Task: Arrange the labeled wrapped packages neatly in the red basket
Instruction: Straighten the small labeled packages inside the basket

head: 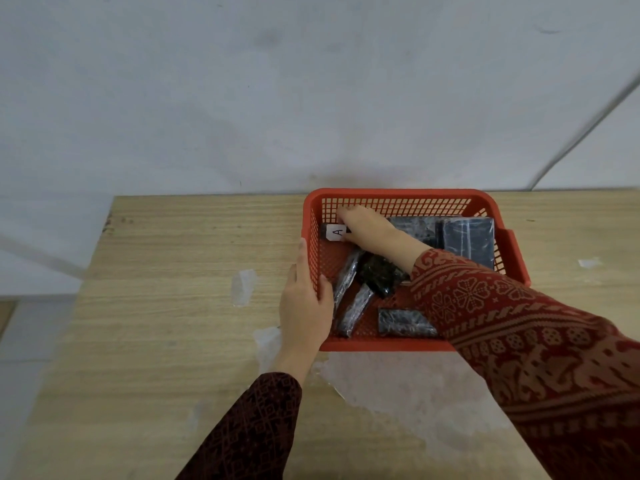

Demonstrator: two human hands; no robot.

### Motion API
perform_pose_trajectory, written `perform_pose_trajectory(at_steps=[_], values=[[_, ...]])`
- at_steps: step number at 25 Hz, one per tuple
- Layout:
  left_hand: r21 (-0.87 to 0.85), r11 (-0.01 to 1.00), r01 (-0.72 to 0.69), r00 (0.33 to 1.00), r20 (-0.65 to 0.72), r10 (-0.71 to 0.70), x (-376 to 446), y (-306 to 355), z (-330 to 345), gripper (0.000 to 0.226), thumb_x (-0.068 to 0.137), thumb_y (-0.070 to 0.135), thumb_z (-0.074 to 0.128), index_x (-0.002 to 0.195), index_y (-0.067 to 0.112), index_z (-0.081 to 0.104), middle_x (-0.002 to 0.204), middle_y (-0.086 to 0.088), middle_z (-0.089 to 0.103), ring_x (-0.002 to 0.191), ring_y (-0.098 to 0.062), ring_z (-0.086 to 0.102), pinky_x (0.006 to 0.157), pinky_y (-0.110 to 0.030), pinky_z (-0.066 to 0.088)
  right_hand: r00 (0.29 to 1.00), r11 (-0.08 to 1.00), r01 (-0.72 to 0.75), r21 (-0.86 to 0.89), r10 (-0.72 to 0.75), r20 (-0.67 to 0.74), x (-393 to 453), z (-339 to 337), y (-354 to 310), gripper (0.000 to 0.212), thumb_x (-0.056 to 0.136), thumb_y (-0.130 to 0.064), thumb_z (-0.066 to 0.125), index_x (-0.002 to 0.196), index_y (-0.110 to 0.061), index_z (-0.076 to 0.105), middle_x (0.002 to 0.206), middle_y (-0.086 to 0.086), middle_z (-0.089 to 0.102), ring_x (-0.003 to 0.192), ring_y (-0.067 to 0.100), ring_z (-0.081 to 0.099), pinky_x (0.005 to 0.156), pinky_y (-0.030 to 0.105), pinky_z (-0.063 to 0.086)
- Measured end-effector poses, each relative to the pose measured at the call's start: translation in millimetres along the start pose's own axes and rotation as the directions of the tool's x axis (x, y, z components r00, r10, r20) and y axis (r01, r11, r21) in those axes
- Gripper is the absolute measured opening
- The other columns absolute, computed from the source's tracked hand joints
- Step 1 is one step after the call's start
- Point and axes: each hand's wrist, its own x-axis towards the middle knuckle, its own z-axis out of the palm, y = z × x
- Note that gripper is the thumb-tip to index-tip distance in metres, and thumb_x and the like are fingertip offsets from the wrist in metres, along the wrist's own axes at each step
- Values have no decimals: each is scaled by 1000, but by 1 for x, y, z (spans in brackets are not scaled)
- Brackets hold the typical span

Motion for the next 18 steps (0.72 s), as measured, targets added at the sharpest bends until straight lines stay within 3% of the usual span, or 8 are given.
perform_pose_trajectory(at_steps=[4,8,11,15,18], values=[[-5,1000,-1,1000,7,1,0,-1,0,68,92,16,50,151,21,16,121,-4,55,88,12,35,67,6,31,997,977,26,-211,-42,-71,1,4,-4,21,90,-6,53,109,0,60,115,16,59,99,36,63,73,44,53],[-5,1000,-23,1000,0,23,1,-2,1,67,92,13,51,151,17,18,127,-8,54,94,16,31,75,10,27,996,990,-22,-136,10,-89,1,6,-5,24,90,-3,53,113,-2,53,111,18,63,98,38,63,72,44,52],[-9,1000,-28,1000,-9,28,1,-2,1,67,92,13,52,151,16,19,124,-8,55,93,15,31,77,6,29,999,998,-30,-59,28,-42,1,3,-2,18,89,-4,52,106,-1,60,111,17,63,100,37,62,79,44,52],[-10,1000,-16,1000,-10,16,1,-1,0,67,92,15,51,151,19,18,122,-5,56,92,8,38,73,-2,33,996,999,22,24,-24,91,-13,-5,7,32,89,-17,61,119,-7,59,120,14,57,109,33,56,91,43,48],[-2,1000,-16,1000,-11,16,0,0,1,68,92,14,53,150,18,19,122,-7,57,90,4,41,73,-5,34,980,996,95,5,-94,175,-32,-10,13,41,88,-29,64,124,-10,55,122,11,56,109,29,55,90,41,48]])
